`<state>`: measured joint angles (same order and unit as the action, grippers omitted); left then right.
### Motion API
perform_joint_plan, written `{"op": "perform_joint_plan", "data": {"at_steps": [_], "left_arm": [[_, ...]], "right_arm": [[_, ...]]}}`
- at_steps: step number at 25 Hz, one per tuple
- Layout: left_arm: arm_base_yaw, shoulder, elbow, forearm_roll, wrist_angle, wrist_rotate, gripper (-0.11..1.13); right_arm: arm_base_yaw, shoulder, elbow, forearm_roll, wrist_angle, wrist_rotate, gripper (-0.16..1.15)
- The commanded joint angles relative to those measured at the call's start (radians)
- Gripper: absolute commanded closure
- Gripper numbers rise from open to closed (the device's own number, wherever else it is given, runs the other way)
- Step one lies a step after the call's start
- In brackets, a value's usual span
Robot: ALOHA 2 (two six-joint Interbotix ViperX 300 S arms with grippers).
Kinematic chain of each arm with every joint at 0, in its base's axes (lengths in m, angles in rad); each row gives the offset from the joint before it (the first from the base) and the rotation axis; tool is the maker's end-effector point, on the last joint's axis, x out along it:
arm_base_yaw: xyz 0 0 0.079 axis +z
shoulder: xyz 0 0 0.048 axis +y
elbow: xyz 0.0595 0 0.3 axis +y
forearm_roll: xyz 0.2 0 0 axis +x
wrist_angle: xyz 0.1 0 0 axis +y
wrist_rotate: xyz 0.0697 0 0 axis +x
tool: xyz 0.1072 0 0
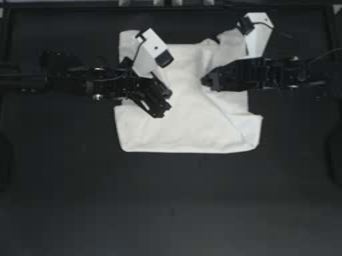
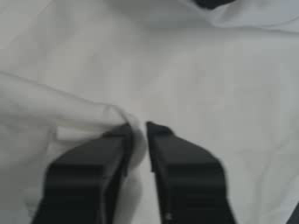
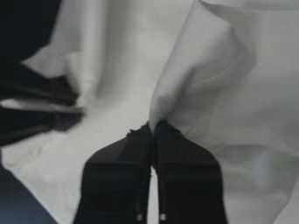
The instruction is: Fold shirt
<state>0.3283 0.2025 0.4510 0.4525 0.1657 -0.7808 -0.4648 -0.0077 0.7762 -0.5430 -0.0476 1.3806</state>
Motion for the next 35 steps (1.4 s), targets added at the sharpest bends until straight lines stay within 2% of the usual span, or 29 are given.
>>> {"op": "perform_joint_plan", "data": {"at_steps": [1, 3, 4, 6, 8, 15, 19, 21, 25, 30, 32, 35], "left_arm": [[-0.002, -0.037, -0.031, 0.005, -0.006, 0.026, 0.27], [-0.002, -0.046, -0.032, 0.006, -0.008, 0.064, 0.23], [-0.002, -0.052, -0.032, 0.005, -0.003, 0.084, 0.22], [0.000, -0.067, -0.032, 0.005, 0.003, 0.106, 0.22], [0.002, -0.083, -0.032, 0.005, 0.011, 0.117, 0.22], [0.006, -0.127, -0.035, 0.006, 0.044, 0.160, 0.19], [0.006, -0.150, -0.035, 0.006, 0.043, 0.189, 0.01], [0.005, -0.163, -0.032, 0.006, 0.043, 0.216, -0.03], [0.002, -0.189, -0.029, 0.005, 0.051, 0.255, 0.00], [-0.017, -0.213, -0.017, 0.002, 0.109, 0.298, 0.00], [-0.034, -0.227, -0.012, 0.002, 0.155, 0.321, 0.00], [-0.063, -0.261, -0.011, 0.000, 0.252, 0.353, 0.00]], "right_arm": [[-0.017, 0.008, -0.014, -0.020, -0.107, -0.002, 0.19], [-0.028, 0.009, -0.011, -0.040, -0.150, -0.003, 0.04], [-0.032, 0.008, -0.009, -0.063, -0.164, -0.003, 0.01], [-0.043, -0.003, -0.002, -0.117, -0.173, 0.008, 0.01], [-0.051, -0.018, 0.009, -0.141, -0.173, 0.014, 0.01], [-0.071, -0.098, 0.046, -0.152, -0.170, 0.012, 0.01], [-0.071, -0.143, 0.048, -0.176, -0.147, 0.011, 0.01], [-0.071, -0.164, 0.051, -0.186, -0.137, 0.011, 0.01], [-0.071, -0.222, 0.064, -0.221, -0.118, 0.009, 0.01], [-0.067, -0.305, 0.081, -0.322, -0.104, 0.008, 0.01], [-0.060, -0.341, 0.081, -0.374, -0.100, 0.008, 0.01], [-0.037, -0.382, 0.091, -0.414, -0.055, 0.008, 0.01]]}}
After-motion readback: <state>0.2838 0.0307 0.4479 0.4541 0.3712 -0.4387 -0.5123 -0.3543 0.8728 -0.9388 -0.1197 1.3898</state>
